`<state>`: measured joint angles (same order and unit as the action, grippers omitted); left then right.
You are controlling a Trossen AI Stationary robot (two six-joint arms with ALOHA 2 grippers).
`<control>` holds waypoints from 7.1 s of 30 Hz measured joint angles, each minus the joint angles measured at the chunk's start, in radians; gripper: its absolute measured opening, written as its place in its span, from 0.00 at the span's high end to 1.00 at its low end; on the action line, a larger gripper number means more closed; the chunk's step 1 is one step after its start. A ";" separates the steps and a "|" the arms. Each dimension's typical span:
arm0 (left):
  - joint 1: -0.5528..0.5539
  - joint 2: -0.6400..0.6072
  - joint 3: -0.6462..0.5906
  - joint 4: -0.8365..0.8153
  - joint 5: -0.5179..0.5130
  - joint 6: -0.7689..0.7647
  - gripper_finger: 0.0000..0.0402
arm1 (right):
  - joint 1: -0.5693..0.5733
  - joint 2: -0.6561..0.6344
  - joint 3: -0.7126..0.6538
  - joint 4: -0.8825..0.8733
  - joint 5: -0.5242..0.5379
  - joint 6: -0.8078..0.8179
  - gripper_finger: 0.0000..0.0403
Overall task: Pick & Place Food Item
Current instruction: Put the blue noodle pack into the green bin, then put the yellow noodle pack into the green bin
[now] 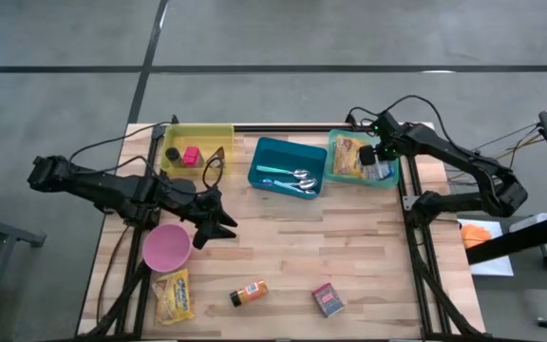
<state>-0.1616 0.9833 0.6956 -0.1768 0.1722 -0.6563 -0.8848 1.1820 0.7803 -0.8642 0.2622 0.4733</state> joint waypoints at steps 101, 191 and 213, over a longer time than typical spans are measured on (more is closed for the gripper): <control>-0.435 0.574 0.314 -0.763 0.375 0.727 0.45 | 0.869 -0.064 0.011 0.049 -0.077 0.432 0.44; -0.452 0.793 0.260 -0.657 0.418 0.925 0.99 | 0.940 -0.462 0.011 0.026 -0.087 0.387 0.44; -0.408 0.785 0.506 -0.727 0.064 0.619 1.00 | 0.940 -0.462 0.011 0.028 -0.104 0.383 0.44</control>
<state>-0.5698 1.7686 1.2016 -0.9035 0.2362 -0.0377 0.0547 0.7200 0.7910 -0.8364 0.1581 0.8566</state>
